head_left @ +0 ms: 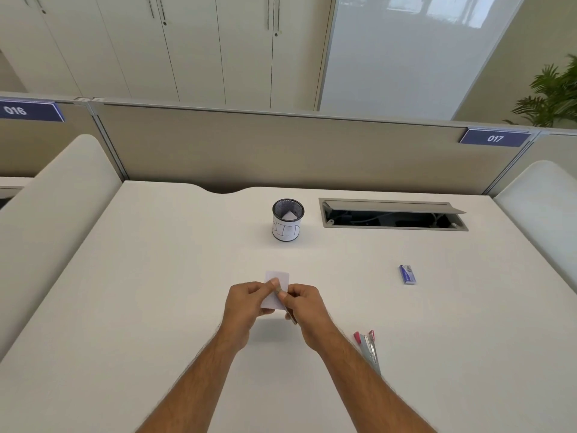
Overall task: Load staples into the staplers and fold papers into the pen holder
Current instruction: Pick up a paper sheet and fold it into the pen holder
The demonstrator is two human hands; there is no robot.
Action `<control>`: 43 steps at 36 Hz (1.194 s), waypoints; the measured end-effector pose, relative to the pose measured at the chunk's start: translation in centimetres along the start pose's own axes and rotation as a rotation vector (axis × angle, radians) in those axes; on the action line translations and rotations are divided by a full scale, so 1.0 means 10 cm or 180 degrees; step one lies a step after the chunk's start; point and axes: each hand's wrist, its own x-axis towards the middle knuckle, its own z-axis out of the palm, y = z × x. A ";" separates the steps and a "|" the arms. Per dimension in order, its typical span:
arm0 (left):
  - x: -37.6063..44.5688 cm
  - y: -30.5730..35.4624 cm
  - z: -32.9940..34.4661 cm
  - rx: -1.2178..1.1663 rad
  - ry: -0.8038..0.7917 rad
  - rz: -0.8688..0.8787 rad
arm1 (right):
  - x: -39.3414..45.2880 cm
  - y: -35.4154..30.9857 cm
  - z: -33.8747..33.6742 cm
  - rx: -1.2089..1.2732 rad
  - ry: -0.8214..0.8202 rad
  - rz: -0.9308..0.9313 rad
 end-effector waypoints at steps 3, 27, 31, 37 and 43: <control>0.01 0.00 -0.03 -0.0185 0.0125 -0.0057 | -0.02 -0.01 -0.01 0.0186 -0.0114 -0.0020; 0.13 -0.01 -0.28 -0.0132 0.0384 0.0151 | -0.23 0.29 0.26 -0.2605 0.0728 -0.0133; 0.10 0.00 -0.29 -0.0131 0.0451 0.0171 | -0.27 0.41 0.34 -0.2977 0.0728 -0.0135; 0.11 -0.05 -0.36 -0.0024 0.0406 0.0190 | -0.29 0.48 0.40 -0.3133 0.0807 -0.0217; 0.11 -0.08 -0.42 0.0156 0.0409 0.0261 | -0.33 0.53 0.45 -0.3217 0.0821 -0.0151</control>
